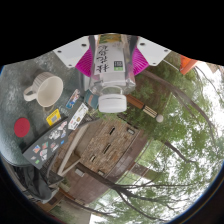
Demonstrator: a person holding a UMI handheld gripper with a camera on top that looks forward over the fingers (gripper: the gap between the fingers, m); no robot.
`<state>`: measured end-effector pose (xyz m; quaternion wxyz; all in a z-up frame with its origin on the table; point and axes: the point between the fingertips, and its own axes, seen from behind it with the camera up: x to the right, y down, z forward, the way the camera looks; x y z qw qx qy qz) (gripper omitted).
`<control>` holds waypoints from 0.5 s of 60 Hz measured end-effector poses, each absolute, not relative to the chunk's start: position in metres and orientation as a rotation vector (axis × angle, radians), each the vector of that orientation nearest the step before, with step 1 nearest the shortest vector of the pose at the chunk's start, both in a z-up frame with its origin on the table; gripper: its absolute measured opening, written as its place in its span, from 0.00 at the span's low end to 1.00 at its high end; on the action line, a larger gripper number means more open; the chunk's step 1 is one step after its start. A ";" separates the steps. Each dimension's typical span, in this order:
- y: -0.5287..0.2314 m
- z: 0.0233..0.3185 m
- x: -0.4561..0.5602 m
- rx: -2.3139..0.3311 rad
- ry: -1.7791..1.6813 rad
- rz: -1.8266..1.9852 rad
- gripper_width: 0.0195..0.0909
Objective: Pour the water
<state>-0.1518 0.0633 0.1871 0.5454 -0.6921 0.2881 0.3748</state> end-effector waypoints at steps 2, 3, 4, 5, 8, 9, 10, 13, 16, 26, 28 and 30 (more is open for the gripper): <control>0.072 0.191 -0.145 -1.587 0.818 1.031 0.40; 0.070 0.201 -0.147 -1.553 0.895 1.100 0.40; 0.082 0.195 -0.139 -1.515 0.955 1.172 0.40; 0.086 0.191 -0.134 -1.478 1.009 1.252 0.40; 0.086 0.188 -0.124 -1.355 1.230 1.458 0.40; 0.085 0.189 -0.134 -1.315 1.290 1.483 0.40; 0.085 0.185 -0.132 -1.268 1.334 1.550 0.40; 0.088 0.176 -0.111 -1.125 1.491 1.735 0.40; 0.095 0.166 -0.112 -1.040 1.577 1.804 0.40; 0.101 0.169 -0.098 -0.806 1.707 1.999 0.40; 0.099 0.171 -0.094 -0.768 1.726 2.018 0.40; 0.107 0.190 -0.108 -0.743 1.758 2.004 0.40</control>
